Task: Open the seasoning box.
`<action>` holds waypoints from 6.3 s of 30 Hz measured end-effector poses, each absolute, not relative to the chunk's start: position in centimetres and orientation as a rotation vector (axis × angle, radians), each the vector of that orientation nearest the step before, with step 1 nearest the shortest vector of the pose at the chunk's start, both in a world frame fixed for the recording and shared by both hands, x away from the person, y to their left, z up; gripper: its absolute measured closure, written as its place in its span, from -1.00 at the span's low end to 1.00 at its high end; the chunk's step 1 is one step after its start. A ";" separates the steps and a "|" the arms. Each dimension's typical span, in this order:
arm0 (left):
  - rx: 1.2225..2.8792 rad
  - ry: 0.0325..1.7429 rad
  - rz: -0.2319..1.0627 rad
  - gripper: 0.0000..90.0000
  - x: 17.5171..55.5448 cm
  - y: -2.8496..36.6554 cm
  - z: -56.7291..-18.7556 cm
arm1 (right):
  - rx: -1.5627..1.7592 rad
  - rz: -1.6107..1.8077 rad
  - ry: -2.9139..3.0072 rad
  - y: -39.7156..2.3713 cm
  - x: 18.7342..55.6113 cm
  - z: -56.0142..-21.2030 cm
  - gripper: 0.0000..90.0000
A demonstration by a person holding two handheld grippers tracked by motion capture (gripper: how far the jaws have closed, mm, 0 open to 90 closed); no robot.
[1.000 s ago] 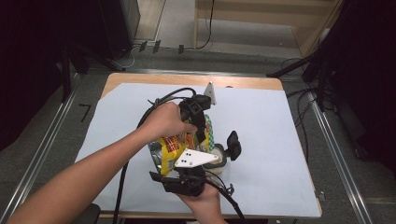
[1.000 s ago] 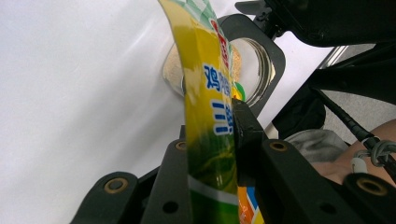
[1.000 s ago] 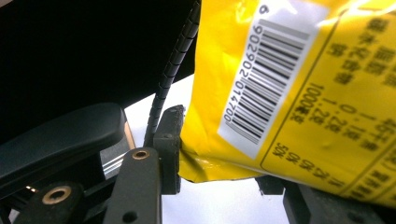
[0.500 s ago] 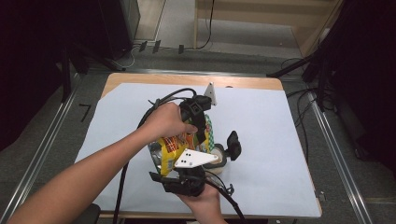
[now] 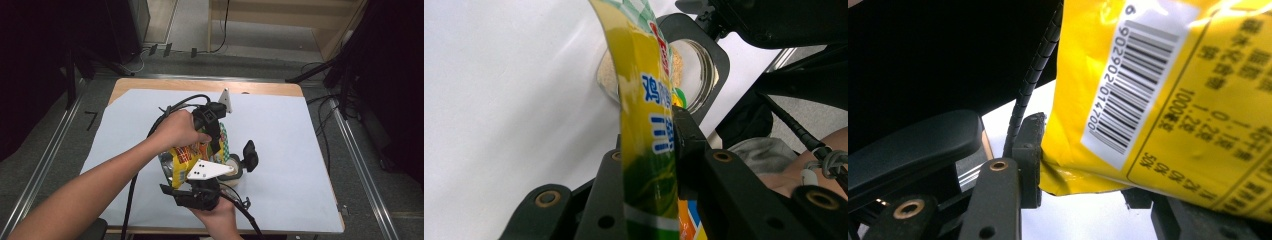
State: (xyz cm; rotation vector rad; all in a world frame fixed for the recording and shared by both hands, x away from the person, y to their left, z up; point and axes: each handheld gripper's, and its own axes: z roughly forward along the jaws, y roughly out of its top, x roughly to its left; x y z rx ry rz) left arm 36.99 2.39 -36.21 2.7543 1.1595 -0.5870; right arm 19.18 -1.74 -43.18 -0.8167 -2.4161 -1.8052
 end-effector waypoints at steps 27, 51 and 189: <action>2.756 1.153 -0.585 0.84 37.0 2.4 -36.2 | -0.812 -1.808 -2.419 -1.7 19.2 -43.2 0.36; 2.767 1.146 -0.587 0.84 37.0 2.2 -36.3 | -0.820 -1.804 -2.416 -1.8 19.2 -43.2 0.36; 2.719 1.175 -0.719 0.84 37.5 1.9 -36.5 | -0.808 -1.804 -2.413 -2.2 19.2 -42.8 0.37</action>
